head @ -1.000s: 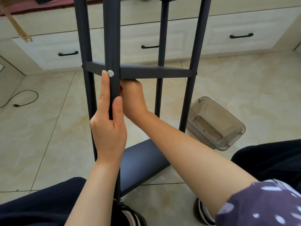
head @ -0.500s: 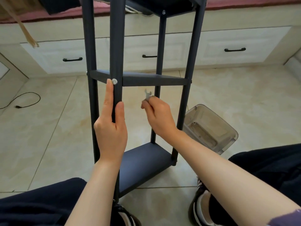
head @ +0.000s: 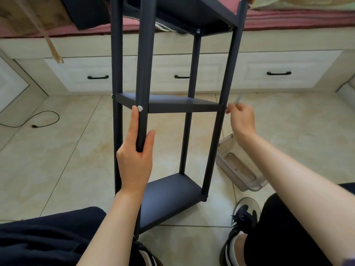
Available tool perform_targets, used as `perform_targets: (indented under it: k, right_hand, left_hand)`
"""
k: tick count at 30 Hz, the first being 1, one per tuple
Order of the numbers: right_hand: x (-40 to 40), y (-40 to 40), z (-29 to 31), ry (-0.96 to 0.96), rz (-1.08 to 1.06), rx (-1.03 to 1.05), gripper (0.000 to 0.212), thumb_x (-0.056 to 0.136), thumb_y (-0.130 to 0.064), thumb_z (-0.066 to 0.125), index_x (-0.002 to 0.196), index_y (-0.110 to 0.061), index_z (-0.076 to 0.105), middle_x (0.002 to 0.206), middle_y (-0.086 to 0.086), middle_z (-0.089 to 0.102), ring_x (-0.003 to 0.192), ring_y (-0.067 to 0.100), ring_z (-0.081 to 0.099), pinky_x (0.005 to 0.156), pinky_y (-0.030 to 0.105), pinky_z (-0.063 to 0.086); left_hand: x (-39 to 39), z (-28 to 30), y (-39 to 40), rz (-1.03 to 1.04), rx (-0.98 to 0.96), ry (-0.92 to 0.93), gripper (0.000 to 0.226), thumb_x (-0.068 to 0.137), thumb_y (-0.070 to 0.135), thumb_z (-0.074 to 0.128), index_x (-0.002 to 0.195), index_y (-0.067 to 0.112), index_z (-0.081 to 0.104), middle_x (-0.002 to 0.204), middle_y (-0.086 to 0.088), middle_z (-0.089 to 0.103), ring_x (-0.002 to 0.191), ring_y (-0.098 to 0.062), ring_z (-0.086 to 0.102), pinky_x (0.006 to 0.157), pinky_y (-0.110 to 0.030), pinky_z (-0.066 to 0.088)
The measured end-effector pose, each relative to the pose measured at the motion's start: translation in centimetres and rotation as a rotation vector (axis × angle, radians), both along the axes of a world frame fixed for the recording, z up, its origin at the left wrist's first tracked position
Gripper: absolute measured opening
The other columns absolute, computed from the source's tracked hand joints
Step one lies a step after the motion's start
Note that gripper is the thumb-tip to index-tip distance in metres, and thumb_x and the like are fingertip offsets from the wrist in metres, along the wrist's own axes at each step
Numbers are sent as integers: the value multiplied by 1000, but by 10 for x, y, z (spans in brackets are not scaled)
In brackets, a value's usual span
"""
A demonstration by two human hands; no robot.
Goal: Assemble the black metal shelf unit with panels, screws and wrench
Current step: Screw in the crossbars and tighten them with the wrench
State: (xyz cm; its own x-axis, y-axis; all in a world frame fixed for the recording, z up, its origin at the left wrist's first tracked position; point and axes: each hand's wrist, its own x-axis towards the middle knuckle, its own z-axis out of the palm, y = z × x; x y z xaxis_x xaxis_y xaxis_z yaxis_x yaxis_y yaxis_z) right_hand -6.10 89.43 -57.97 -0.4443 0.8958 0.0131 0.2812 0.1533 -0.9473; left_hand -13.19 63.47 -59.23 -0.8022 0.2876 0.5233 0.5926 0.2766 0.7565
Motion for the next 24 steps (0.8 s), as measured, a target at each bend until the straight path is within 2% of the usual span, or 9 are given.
perform_targets:
  k: [2, 5, 9, 12, 15, 18, 20, 22, 24]
  right_hand:
    - [-9, 10, 22, -21, 112, -63, 32, 95, -17, 53, 62, -17, 55, 71, -1, 52, 68, 8, 46, 63, 17, 39]
    - [-20, 22, 39, -164, 332, -92, 26, 95, -18, 54, 70, -15, 60, 91, 7, 59, 89, 16, 52, 76, 24, 41]
    - [-26, 31, 51, -367, 465, -134, 15, 92, -19, 62, 97, -7, 68, 121, 14, 61, 114, 28, 54, 99, 37, 44]
    - [-24, 31, 57, -366, 480, -176, 11, 93, -15, 59, 85, -10, 64, 119, 13, 61, 113, 25, 54, 103, 39, 42]
    - [-21, 28, 58, -351, 486, -197, 13, 93, -13, 58, 81, -10, 62, 106, 12, 57, 102, 22, 54, 97, 35, 45]
    - [-14, 23, 61, -380, 490, -180, 10, 91, -14, 60, 84, -8, 64, 106, 13, 59, 101, 22, 55, 90, 31, 48]
    - [-7, 21, 62, -406, 500, -161, 14, 90, -18, 62, 79, -11, 65, 112, 11, 62, 109, 24, 55, 100, 39, 44]
    - [2, 19, 62, -429, 526, -135, 19, 91, -22, 61, 74, -14, 66, 115, 11, 63, 113, 26, 53, 105, 44, 39]
    - [10, 18, 58, -416, 536, -109, 22, 92, -23, 59, 75, -13, 67, 115, 17, 63, 114, 32, 52, 105, 46, 37]
  left_hand:
    - [-2, -2, -1, 2, 3, 6, 62, 100, 38, 55, 151, 58, 24, 67, 24, 47, 51, -10, 36, 49, -12, 34]
    - [-5, -4, -2, 9, 17, 5, 62, 100, 38, 54, 150, 59, 25, 66, 18, 43, 52, -11, 34, 49, -14, 34]
    - [-7, -3, -3, 27, 15, 5, 61, 100, 39, 52, 150, 59, 24, 74, 27, 51, 53, -10, 37, 51, -10, 35]
    - [-8, 0, -6, 53, -9, 31, 66, 102, 30, 54, 152, 58, 21, 101, 53, 50, 59, -13, 45, 53, -11, 39]
    - [-12, 2, -11, 80, -71, 11, 72, 104, 24, 55, 148, 65, 16, 100, 61, 43, 55, -18, 42, 52, -21, 42]
    - [-19, 0, -14, 109, -104, -59, 74, 105, 24, 52, 146, 69, 11, 101, 49, 49, 67, -7, 50, 64, -23, 47]
    - [-31, -6, -17, 83, -77, -117, 73, 105, 16, 50, 153, 58, 15, 100, 47, 47, 85, 10, 54, 74, -6, 41]
    - [-41, -12, -19, 52, -53, -208, 73, 104, 5, 48, 158, 45, 20, 105, 58, 42, 99, 31, 43, 82, 7, 31]
    - [-42, -20, -21, 38, -48, -297, 75, 103, 2, 48, 157, 46, 22, 122, 59, 36, 111, 37, 34, 92, 8, 27]
